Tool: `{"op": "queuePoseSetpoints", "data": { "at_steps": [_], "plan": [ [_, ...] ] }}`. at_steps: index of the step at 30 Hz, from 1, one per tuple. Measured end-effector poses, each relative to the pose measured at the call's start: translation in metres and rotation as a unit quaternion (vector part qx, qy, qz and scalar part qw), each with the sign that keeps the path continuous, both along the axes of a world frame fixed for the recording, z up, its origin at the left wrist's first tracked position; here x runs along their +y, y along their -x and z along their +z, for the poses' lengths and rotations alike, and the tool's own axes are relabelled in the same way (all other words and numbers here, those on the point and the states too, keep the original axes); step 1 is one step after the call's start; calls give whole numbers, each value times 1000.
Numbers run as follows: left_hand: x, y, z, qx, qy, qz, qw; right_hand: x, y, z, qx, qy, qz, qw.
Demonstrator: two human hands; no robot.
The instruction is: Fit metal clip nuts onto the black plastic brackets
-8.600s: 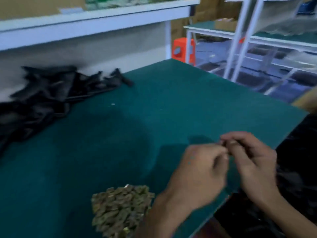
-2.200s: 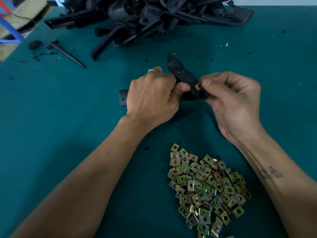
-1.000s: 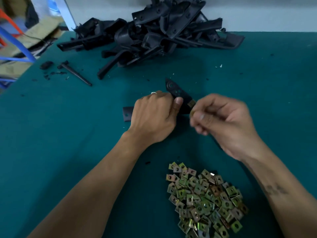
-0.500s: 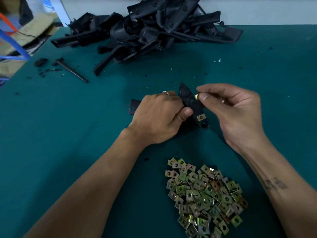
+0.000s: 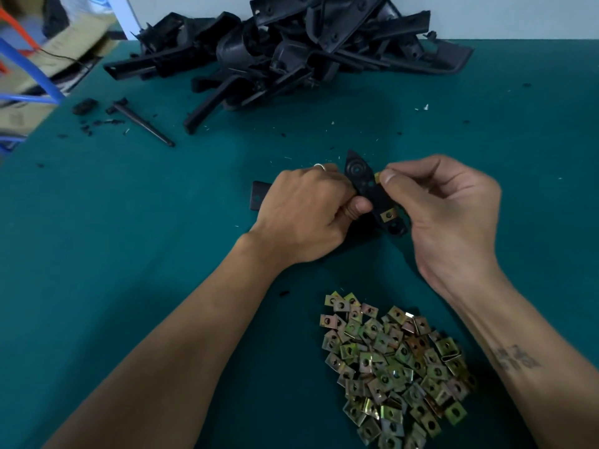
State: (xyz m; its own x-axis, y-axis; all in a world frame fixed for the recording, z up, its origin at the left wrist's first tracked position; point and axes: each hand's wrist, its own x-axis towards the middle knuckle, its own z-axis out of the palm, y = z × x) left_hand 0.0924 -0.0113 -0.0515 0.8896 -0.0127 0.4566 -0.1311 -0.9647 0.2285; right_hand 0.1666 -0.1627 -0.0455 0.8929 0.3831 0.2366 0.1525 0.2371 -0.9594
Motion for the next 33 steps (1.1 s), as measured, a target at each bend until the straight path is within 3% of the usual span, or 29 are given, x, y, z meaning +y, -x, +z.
{"op": "queuePoseSetpoints", "data": {
  "at_steps": [8, 10, 13, 16, 20, 22, 25, 29, 33],
  "plan": [
    [0, -1, -1, -6, -23, -8, 1000, -5, -3, 3, -72, 71, 22, 995],
    [-1, 1, -1, -14, -14, -5, 1000, -4, 3, 4, -50, 55, 46, 996],
    [0, 3, -1, -42, 7, 14, 999, -8, 4, 7, 52, 18, 99, 994],
    [1, 1, -2, -29, 8, 55, 998, -16, -7, 10, 108, 46, 157, 981],
    [-1, -4, -5, -59, 35, 119, 991, -13, -9, 5, 109, 23, 154, 982],
    [1, -4, -4, -106, 94, 152, 978, -9, -10, 0, 34, 66, 110, 991],
    [-1, -3, 2, -174, 248, 153, 941, -10, -11, -8, -87, 179, 119, 973],
    [-17, -4, 17, -208, 363, 160, 894, -1, 10, -11, -132, 223, 195, 946],
    [-37, -11, 34, -226, 498, 162, 822, 8, 25, -7, -163, 196, 119, 960]
  ]
}}
